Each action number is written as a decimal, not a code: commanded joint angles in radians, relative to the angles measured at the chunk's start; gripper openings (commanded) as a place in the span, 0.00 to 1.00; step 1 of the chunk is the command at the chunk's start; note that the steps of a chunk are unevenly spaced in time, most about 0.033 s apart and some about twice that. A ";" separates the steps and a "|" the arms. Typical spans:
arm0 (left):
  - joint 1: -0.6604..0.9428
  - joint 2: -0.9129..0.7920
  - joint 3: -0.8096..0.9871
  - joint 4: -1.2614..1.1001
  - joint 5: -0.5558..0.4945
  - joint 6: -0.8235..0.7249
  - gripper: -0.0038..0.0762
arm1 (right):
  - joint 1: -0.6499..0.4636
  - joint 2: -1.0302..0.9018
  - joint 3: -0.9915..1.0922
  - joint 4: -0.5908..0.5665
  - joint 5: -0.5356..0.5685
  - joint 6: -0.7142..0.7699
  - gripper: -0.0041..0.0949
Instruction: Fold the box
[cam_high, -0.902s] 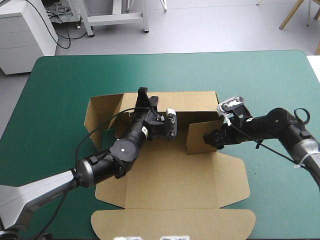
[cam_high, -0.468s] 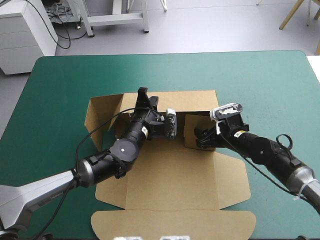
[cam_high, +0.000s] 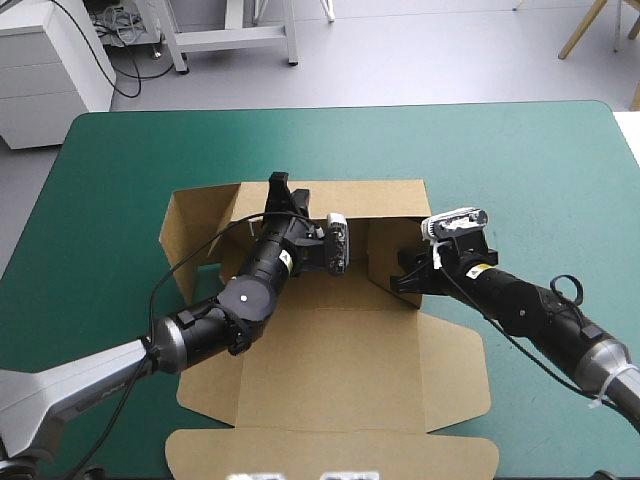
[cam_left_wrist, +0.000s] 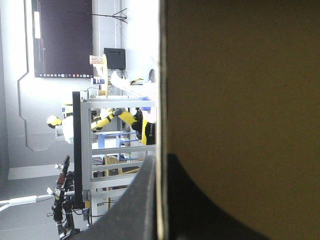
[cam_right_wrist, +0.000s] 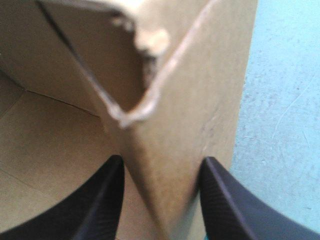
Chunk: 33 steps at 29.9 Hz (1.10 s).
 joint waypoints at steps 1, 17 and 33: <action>-0.008 -0.039 -0.035 0.103 -0.026 -0.019 0.04 | 0.008 -0.034 -0.030 0.012 -0.037 -0.007 0.22; -0.008 -0.039 -0.035 0.105 -0.029 -0.016 0.35 | 0.008 -0.042 -0.030 0.006 -0.035 -0.019 0.03; -0.091 -0.039 -0.035 0.106 0.107 0.012 0.75 | -0.057 -0.007 -0.125 -0.076 -0.019 0.066 0.04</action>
